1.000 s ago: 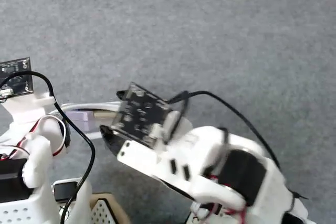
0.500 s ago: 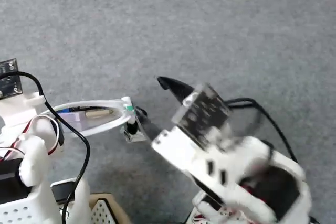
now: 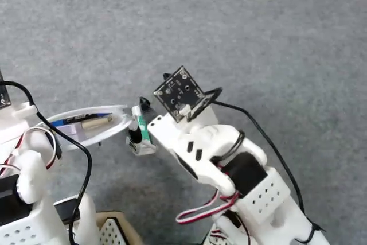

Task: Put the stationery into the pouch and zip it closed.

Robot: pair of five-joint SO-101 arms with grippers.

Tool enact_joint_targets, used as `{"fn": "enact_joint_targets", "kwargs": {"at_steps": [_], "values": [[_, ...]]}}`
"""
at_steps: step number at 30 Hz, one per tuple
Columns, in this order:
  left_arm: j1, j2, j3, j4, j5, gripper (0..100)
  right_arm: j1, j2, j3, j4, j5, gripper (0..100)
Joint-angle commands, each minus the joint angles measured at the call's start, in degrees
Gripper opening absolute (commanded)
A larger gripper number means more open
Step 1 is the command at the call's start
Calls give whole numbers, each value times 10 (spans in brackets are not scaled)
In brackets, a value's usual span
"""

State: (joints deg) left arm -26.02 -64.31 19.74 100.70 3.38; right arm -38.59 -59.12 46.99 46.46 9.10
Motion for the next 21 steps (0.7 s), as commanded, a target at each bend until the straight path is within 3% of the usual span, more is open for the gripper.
{"fn": "enact_joint_targets", "kwargs": {"at_steps": [1,8,21], "values": [[-22,-8,-19,-9,18,29,24,3,15,-40,-4,237],[-47,-4,-10,-26,19,29,51,164,-57,-47,-107,236],[-84,-3,-9,-28,18,29,49,487,-258,35,-176,236]]}}
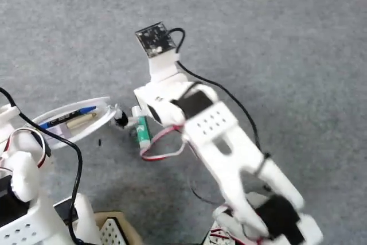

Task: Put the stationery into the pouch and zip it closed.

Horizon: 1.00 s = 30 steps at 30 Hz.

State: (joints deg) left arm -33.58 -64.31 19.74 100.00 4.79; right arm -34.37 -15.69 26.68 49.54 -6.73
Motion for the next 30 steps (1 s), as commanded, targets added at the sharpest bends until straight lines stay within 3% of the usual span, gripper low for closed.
{"fn": "enact_joint_targets", "kwargs": {"at_steps": [1,10,18,25,30], "values": [[-8,-3,-9,-21,4,29,7,79,-66,5,-25,236],[-9,-3,-9,-21,4,29,5,280,-171,8,-65,229],[-9,-3,-9,-22,4,29,1,385,-263,8,-65,24],[-9,-3,13,-26,1,29,-32,405,-314,95,-64,133],[-9,-3,15,-31,1,29,-40,433,-318,94,-65,155]]}}
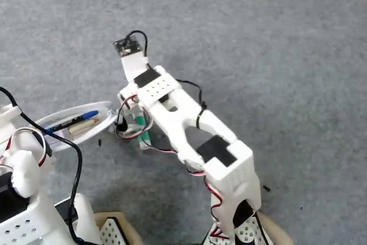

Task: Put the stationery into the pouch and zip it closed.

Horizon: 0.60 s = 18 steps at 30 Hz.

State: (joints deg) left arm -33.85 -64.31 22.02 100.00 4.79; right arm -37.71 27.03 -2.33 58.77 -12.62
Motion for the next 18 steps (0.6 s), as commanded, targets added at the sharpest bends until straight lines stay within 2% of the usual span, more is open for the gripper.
{"fn": "enact_joint_targets", "kwargs": {"at_steps": [1,8,18], "values": [[-7,-3,-8,-31,1,29,-9,15,-28,2,-6,156],[-7,-3,-7,-31,1,29,-8,76,-62,6,-6,156],[-7,-4,-7,-31,1,29,-7,79,-65,54,-6,157]]}}
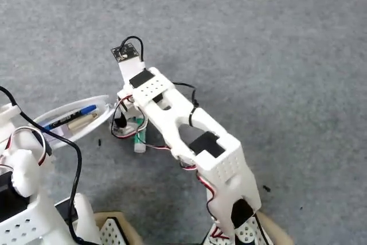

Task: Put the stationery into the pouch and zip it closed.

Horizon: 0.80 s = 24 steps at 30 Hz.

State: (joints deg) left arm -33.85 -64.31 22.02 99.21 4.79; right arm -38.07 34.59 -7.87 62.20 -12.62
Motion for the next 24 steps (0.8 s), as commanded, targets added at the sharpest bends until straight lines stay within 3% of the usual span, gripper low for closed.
{"fn": "enact_joint_targets", "kwargs": {"at_steps": [1,10,20,24], "values": [[-7,-4,-7,-23,1,29,-4,3,-9,24,-6,157],[-7,-4,-7,-23,0,29,-3,-2,-9,25,-4,158],[-7,-4,-6,-23,0,29,1,-102,-6,25,-1,159],[-7,-4,-6,-23,0,29,16,-110,-18,74,-5,159]]}}
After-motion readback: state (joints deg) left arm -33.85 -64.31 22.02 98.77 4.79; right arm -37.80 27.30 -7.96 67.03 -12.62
